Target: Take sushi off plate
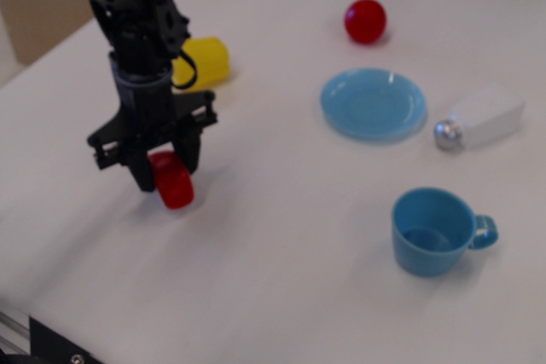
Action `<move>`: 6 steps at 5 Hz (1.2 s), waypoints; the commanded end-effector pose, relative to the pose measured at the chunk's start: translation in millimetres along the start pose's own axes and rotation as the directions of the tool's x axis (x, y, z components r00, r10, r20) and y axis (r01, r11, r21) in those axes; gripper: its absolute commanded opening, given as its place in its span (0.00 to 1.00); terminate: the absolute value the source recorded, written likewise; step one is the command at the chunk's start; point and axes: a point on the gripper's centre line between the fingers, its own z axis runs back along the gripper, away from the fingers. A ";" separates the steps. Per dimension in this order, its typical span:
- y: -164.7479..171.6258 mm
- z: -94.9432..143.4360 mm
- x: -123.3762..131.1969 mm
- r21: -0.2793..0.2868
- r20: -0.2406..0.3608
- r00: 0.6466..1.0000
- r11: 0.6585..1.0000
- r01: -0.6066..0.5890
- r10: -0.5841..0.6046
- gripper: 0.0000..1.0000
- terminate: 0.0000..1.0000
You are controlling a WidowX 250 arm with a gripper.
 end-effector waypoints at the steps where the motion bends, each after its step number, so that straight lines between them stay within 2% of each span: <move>1: 2.1 23.7 9.1 -0.047 0.025 1.000 0.999 0.020 -0.019 1.00 0.00; 2: -2.5 46.2 12.5 -0.076 0.058 0.998 0.996 0.037 -0.033 1.00 0.00; 3: -13.9 79.5 12.3 -0.134 0.089 0.992 0.986 0.098 -0.086 1.00 0.00; 4: -26.5 95.9 8.2 -0.121 0.081 0.990 0.985 0.123 -0.114 1.00 0.00; 5: -26.5 95.9 8.2 -0.121 0.081 0.990 0.985 0.123 -0.114 1.00 0.00; 6: -26.5 95.9 8.2 -0.121 0.081 0.990 0.985 0.123 -0.114 1.00 1.00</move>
